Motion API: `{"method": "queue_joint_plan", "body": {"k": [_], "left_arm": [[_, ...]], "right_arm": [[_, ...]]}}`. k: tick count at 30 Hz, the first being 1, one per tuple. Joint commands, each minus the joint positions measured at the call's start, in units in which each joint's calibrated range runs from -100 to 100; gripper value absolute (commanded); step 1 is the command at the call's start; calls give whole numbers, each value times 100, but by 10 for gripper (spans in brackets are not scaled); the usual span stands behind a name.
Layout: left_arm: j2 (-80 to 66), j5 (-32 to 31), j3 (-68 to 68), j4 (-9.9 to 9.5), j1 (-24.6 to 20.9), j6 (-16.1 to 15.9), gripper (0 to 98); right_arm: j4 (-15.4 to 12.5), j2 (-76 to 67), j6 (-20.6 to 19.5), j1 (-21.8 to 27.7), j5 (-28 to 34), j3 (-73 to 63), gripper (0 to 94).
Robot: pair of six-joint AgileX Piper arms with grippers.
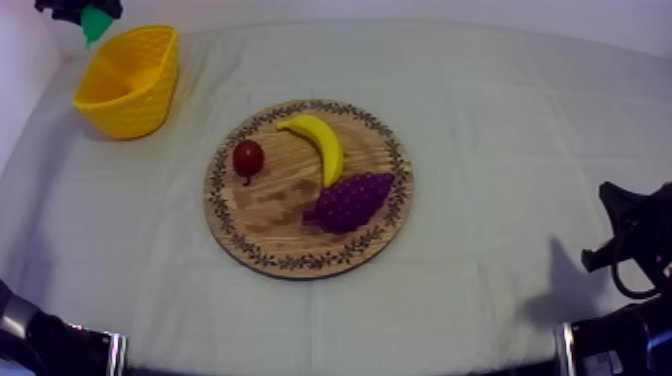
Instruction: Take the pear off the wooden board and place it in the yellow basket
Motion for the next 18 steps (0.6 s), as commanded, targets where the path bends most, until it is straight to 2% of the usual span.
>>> {"method": "queue_joint_plan", "body": {"k": [1,9,18], "left_arm": [[258,-33,-22,25,-35,-26,439],[1067,-263,-90,173,-146,-85,447],[1564,-417,-60,195,-206,-198,496]], "right_arm": [[0,-3,-1,-3,2,-2,4],[0,-3,-1,-3,2,-2,4],[0,-3,-1,-3,2,-2,4]]}}
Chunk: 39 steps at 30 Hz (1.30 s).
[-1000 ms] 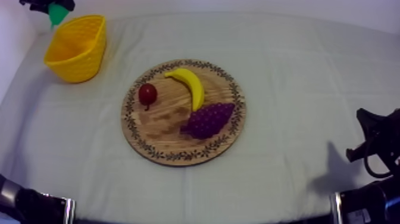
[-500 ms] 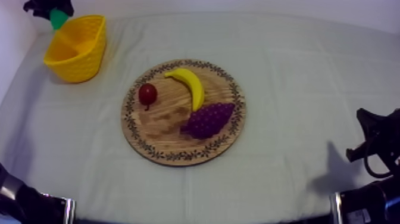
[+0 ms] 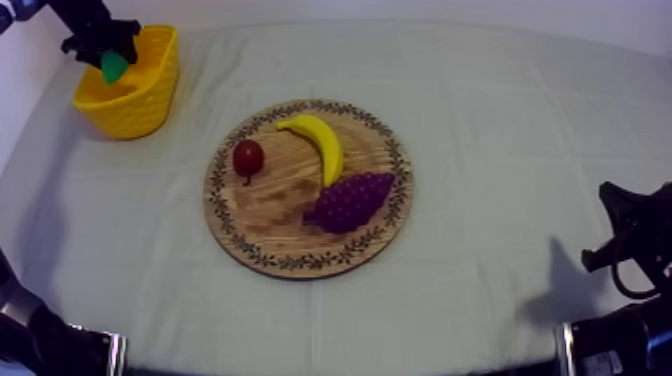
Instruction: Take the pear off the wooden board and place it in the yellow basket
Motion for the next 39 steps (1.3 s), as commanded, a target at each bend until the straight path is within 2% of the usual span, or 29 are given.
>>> {"method": "queue_joint_plan", "body": {"k": [1,5,13,21,28,39], "left_arm": [[40,-2,9,-4,-11,-7,506],[121,-29,62,-24,-32,40,551],[72,-74,158,-134,-34,130,779],[-123,-75,245,-140,-45,18,929],[-552,-71,529,-137,2,-41,947],[-1862,-68,1465,-119,130,40,884]], "right_arm": [[0,-3,-1,-3,2,-2,4],[0,-3,1,-7,2,-2,4],[0,-3,-1,-10,2,-2,4],[0,-3,-1,-11,2,-2,4],[0,-3,-1,-11,2,-2,4],[0,-3,-1,-17,2,-2,4]]}}
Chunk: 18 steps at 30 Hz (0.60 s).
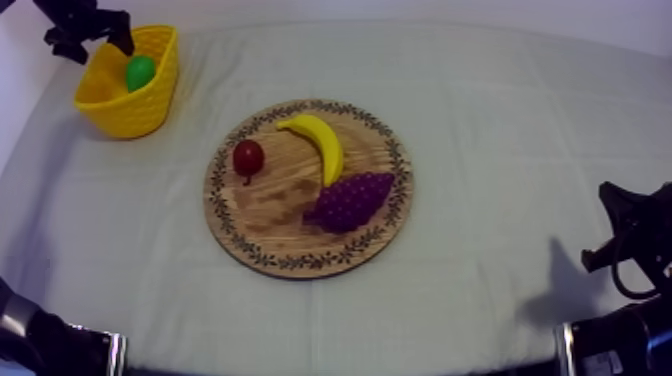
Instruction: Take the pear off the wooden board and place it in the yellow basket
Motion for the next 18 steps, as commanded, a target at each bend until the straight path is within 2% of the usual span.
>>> {"method": "queue_joint_plan", "body": {"k": [1,11,18], "left_arm": [[-407,-15,258,17,12,25,865],[-2257,-560,1975,116,74,-90,671],[-3815,-1383,3631,268,-5,-362,563]], "right_arm": [[0,-3,-1,-1,2,-2,4],[0,-3,-1,-1,2,-2,4],[0,-3,0,-2,2,-2,4]]}}
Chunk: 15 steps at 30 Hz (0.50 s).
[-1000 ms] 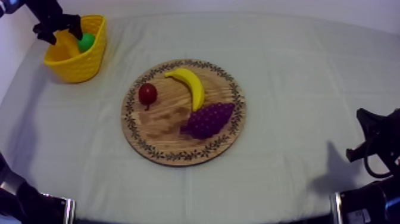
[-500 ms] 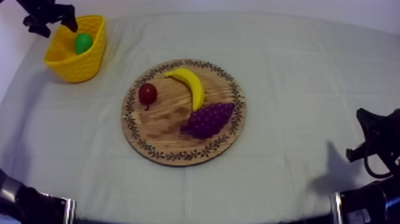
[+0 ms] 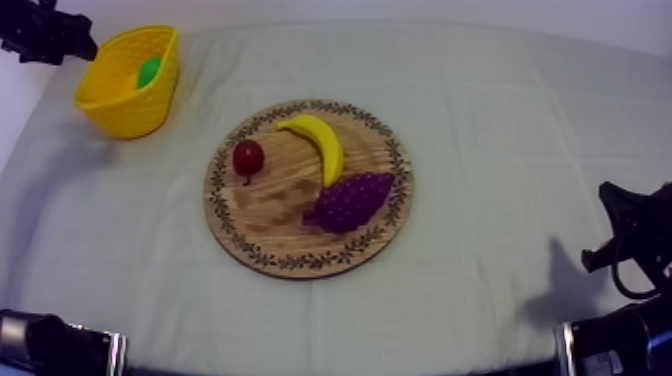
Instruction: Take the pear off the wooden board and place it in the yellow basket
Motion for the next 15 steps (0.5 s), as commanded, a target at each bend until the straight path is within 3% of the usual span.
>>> {"method": "queue_joint_plan", "body": {"k": [1,7,15], "left_arm": [[-881,-329,962,33,-27,-124,552],[-2196,-1177,2305,45,-50,-223,472],[-3772,-1488,3415,21,-51,-144,394]], "right_arm": [[0,-3,0,1,2,-2,4],[0,-3,-1,-5,2,-2,4],[0,-3,-1,-6,2,-2,4]]}}
